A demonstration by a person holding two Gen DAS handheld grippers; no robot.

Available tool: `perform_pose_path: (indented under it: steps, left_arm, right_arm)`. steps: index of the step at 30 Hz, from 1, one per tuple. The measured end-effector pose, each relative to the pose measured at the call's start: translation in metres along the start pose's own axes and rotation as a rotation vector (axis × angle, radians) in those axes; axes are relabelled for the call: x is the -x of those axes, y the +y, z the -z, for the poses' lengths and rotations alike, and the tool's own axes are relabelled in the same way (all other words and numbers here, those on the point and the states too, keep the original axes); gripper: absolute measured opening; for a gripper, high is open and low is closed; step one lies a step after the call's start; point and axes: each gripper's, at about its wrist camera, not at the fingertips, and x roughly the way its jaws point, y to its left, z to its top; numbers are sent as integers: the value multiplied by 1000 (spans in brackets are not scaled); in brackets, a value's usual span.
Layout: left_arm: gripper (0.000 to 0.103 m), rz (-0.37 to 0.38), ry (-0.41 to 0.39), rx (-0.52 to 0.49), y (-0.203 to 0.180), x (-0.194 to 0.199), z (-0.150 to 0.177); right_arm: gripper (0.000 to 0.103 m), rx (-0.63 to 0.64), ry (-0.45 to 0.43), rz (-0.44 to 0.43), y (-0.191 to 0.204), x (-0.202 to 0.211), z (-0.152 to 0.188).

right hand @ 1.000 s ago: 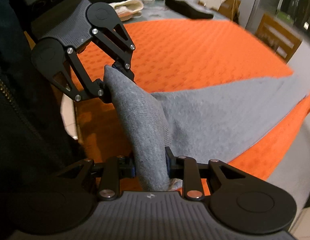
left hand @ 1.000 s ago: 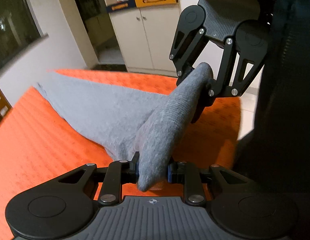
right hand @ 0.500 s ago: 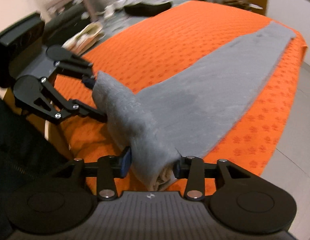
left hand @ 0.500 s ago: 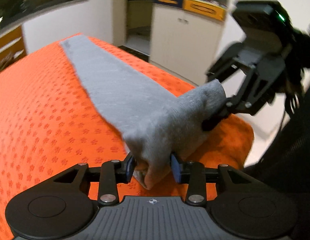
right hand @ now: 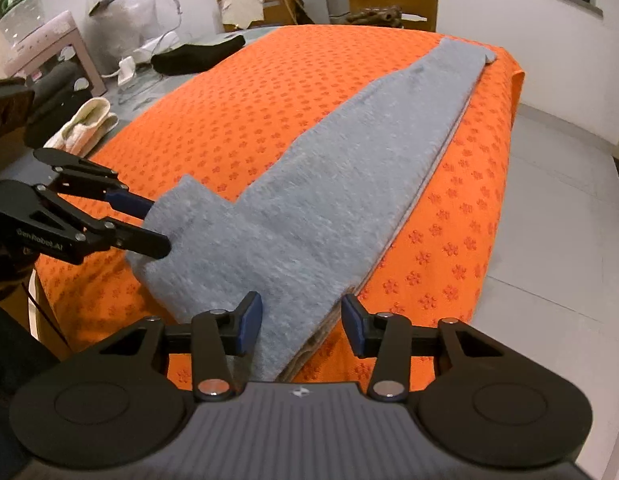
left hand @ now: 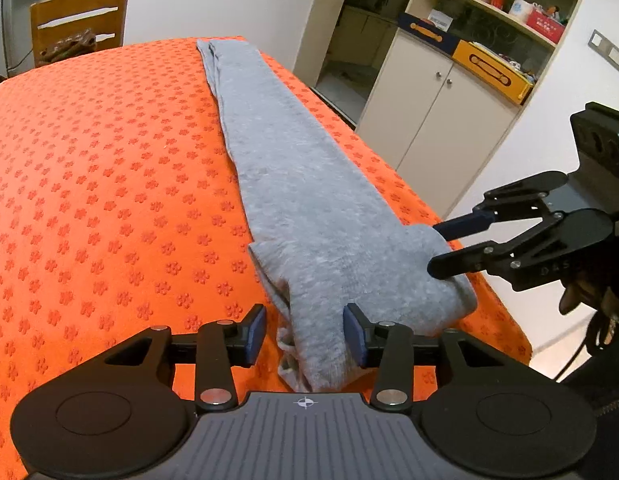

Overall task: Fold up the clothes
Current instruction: 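Open both grippers and move them away from the sweater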

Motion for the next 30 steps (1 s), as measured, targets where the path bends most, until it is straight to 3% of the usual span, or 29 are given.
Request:
perform_pose_path:
  steps: [5, 8, 11, 15, 17, 19, 24, 27, 30]
  left_arm:
    - [24, -39, -119, -38, -8, 24, -9]
    - [19, -35, -161, -71, -11, 34, -15]
    - [18, -21, -132, -124, -18, 22, -16]
    - [18, -34, -61, -193, -23, -8, -11]
    - [18, -43, -45, -219, -22, -21, -8]
    - [19, -45, -48, -220, -21, -26, -10]
    - [23, -47, -66, -218, -21, -21, -14]
    - [35, -29, -82, -254, -24, -5, -12]
    - [49, -4, -83, -322, -31, 10, -5]
  right_arm:
    - [48, 58, -55, 76, 10, 18, -5]
    - [44, 97, -93, 76, 19, 27, -13]
    - [33, 128, -94, 42, 27, 23, -19]
    - [31, 156, -33, 21, 32, 1, -22]
    - [31, 173, -2, 42, 31, -13, -17]
    - [32, 165, -24, 36, 27, -16, -13]
    - [32, 187, -21, 33, 32, -5, -18]
    - [36, 260, -41, -4, 41, 10, -11]
    - [47, 346, -42, -32, 50, 20, -1]
